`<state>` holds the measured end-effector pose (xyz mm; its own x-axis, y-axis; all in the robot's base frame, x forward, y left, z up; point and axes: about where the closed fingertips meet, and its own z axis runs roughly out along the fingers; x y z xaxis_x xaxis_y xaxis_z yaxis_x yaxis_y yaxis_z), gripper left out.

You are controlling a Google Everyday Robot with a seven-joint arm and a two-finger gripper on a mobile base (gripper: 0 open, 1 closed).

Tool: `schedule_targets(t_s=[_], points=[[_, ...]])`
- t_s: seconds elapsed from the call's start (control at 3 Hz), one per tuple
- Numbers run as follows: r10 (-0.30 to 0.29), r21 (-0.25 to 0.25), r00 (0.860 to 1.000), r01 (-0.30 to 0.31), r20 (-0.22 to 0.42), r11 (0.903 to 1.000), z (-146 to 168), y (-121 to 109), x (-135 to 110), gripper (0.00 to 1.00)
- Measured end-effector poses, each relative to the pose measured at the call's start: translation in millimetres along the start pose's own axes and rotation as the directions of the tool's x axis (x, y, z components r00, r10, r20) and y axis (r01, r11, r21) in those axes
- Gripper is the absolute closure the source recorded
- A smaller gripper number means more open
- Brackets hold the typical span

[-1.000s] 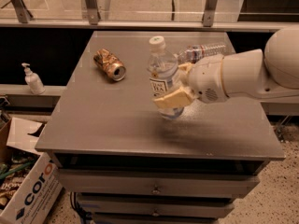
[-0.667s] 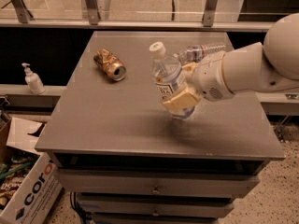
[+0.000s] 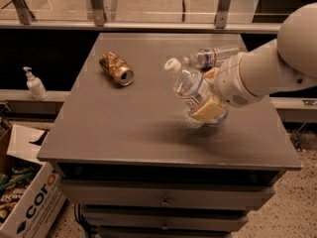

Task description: Knock blue plastic bottle over

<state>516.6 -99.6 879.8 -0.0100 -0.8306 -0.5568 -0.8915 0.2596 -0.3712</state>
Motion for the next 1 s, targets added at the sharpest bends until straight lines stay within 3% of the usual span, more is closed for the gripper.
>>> schedule_targets(t_s=[0.33, 0.67, 1.0], points=[[-0.058, 0.016, 0.993, 0.059, -0.098, 0.9981, -10.7, -5.9, 18.0, 1.0], [-0.112, 0.013, 0.976, 0.116, -0.185, 0.9931, -17.9, -8.4, 31.4, 1.0], [-0.191, -0.011, 0.945, 0.195, -0.266, 0.9807, -17.5, -6.6, 36.0, 1.0]])
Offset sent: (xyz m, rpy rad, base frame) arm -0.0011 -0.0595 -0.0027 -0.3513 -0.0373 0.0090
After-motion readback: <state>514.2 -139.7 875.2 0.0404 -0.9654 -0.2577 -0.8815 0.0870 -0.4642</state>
